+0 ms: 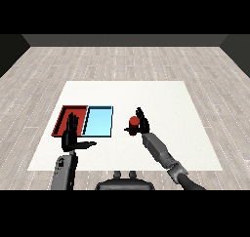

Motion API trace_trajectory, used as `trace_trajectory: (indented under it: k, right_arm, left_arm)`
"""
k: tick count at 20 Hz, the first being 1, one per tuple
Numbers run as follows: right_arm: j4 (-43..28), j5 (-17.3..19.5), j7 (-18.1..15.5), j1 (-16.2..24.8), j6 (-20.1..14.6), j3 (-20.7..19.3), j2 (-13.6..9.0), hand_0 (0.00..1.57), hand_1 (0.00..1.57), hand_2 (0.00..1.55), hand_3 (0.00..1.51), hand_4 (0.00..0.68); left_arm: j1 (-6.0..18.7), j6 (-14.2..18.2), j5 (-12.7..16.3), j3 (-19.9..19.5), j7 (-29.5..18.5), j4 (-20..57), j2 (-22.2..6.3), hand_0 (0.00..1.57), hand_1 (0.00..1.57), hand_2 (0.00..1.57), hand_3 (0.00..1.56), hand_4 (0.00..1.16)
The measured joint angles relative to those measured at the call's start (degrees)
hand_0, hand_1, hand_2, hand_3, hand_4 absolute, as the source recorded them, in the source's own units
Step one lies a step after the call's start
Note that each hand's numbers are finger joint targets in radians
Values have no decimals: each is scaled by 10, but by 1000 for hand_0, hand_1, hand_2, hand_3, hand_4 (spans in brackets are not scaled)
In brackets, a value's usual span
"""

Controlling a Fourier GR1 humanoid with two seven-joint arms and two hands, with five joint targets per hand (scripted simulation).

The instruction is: Pick the red can and put it in the red box

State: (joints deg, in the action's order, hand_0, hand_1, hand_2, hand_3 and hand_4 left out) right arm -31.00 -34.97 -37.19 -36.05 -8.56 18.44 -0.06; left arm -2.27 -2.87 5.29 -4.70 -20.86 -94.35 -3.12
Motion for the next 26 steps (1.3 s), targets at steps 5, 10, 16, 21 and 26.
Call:
trace_trajectory:
  k: [5,10,16,21,26]
  right_arm:
    - [6,1,6,-11,-46,14,0,1498,1498,1468,1441,667]
    - [-16,33,26,-9,-74,15,-5,1464,1464,1453,1425,656]
    - [-79,71,45,17,-116,27,-4,1464,1464,1452,1415,660]
    - [-137,103,60,32,-122,18,-9,1434,1434,1440,1403,656]
    - [-202,128,85,40,-138,14,-9,1442,1442,1445,1410,648]
  left_arm:
    - [5,3,-8,2,-18,20,4,0,0,0,0,0]
    - [9,5,-11,1,-15,23,3,0,0,0,0,0]
    - [6,13,-21,13,-8,9,10,0,0,0,0,0]
    - [25,8,-23,18,-9,37,11,0,0,0,0,0]
    - [29,8,-34,30,-1,38,10,0,0,0,0,0]
